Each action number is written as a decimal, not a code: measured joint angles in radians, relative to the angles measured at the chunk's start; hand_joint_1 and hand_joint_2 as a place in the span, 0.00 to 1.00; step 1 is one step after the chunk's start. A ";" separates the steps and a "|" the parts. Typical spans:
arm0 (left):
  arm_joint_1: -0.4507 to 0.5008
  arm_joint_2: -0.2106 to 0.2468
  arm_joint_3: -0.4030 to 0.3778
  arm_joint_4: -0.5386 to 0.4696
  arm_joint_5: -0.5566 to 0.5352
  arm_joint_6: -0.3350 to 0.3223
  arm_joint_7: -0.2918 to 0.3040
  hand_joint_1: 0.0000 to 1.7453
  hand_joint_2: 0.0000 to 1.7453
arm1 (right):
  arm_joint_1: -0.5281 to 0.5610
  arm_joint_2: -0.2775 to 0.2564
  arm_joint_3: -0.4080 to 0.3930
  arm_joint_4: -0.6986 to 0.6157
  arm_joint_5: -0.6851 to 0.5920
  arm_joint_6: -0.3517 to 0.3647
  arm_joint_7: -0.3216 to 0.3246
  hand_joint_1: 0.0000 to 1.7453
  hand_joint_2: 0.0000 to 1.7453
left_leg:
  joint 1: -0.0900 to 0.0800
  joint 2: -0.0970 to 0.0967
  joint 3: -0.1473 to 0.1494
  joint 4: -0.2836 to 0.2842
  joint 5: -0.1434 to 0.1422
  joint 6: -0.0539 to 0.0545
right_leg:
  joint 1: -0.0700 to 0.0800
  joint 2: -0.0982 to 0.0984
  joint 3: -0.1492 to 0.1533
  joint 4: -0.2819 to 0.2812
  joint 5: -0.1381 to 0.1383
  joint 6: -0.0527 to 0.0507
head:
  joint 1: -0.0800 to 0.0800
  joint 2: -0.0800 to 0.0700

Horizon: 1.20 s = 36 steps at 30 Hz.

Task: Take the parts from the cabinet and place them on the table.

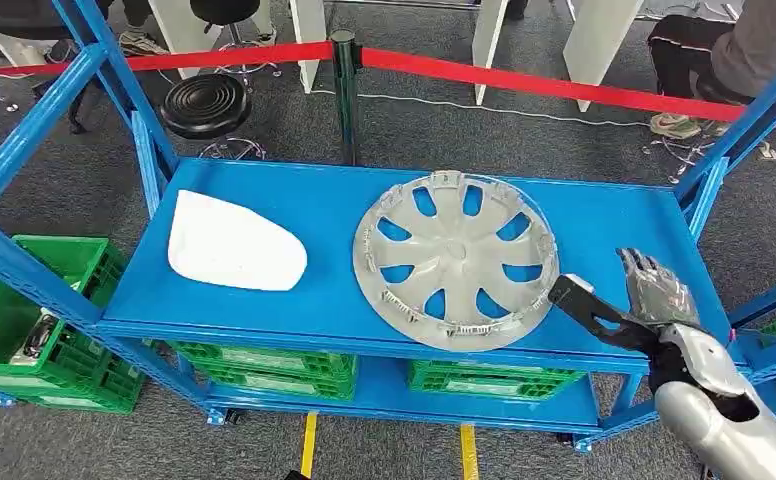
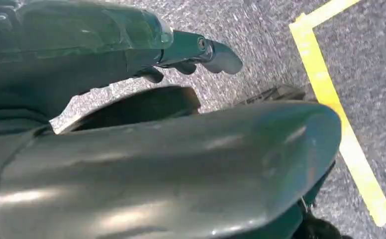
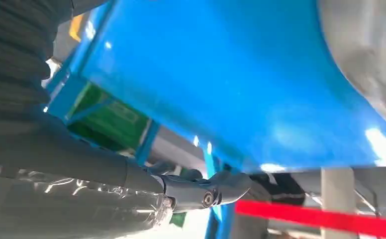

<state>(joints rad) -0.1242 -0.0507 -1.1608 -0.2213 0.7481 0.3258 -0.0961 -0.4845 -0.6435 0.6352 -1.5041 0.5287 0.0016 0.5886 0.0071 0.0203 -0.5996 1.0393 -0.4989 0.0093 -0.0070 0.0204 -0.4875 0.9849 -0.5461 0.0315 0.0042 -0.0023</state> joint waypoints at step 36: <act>-0.004 -0.001 -0.042 0.000 -0.023 -0.035 0.060 0.00 0.00 | -0.155 0.154 0.291 0.269 0.130 0.055 -0.216 0.00 1.00 | 0.001 -0.020 0.007 -0.002 0.000 0.000 | 0.000 -0.006 0.005 -0.001 -0.001 -0.001 | -0.001 0.000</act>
<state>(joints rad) -0.1283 -0.0519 -1.2028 -0.2213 0.7248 0.2903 -0.0366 -0.6391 -0.4894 0.9262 -1.2356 0.6592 0.0568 0.3723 0.0080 0.0004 -0.5927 1.0376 -0.4990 0.0091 -0.0067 0.0145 -0.4824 0.9836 -0.5469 0.0308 0.0034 -0.0023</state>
